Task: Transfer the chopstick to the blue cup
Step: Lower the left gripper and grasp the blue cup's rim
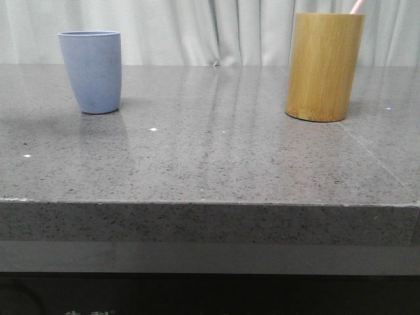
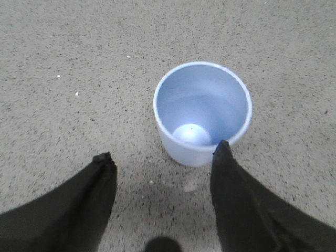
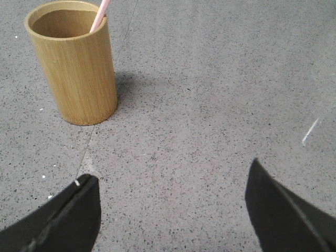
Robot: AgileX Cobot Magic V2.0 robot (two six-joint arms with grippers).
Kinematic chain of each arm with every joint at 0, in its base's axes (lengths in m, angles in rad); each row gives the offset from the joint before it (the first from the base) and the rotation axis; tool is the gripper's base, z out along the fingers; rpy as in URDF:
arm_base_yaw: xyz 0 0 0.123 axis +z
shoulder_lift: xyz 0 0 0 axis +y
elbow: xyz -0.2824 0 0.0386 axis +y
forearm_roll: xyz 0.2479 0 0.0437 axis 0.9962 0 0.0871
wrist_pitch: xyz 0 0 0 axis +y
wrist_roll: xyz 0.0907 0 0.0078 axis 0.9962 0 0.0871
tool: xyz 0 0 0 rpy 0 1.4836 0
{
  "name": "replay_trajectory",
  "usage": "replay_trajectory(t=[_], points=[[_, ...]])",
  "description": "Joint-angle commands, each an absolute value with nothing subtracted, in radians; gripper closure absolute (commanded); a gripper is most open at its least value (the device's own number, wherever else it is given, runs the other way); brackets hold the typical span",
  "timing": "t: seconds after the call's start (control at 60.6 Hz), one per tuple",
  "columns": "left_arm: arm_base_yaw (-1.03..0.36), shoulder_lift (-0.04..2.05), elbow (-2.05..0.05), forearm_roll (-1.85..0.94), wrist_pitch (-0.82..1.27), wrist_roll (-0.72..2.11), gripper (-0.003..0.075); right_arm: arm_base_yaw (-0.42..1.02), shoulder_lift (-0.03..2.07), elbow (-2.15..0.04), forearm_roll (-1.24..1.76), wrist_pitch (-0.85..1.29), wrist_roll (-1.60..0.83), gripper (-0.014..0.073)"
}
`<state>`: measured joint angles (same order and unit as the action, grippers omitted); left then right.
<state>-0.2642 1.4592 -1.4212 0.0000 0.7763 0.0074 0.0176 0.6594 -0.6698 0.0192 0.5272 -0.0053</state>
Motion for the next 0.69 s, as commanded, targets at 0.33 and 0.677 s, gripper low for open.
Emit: replay_trajectory(t=[0.33,0.677], points=[[-0.271,1.78,-1.82,0.011,0.933,0.009,0.0332,0.013,0.665,-0.702,0.007,0.46,-0.014,0.0014],[-0.271,1.873,-1.924,0.013,1.039,0.009,0.0407,0.013,0.665,-0.702,0.007,0.46,-0.014,0.0014]])
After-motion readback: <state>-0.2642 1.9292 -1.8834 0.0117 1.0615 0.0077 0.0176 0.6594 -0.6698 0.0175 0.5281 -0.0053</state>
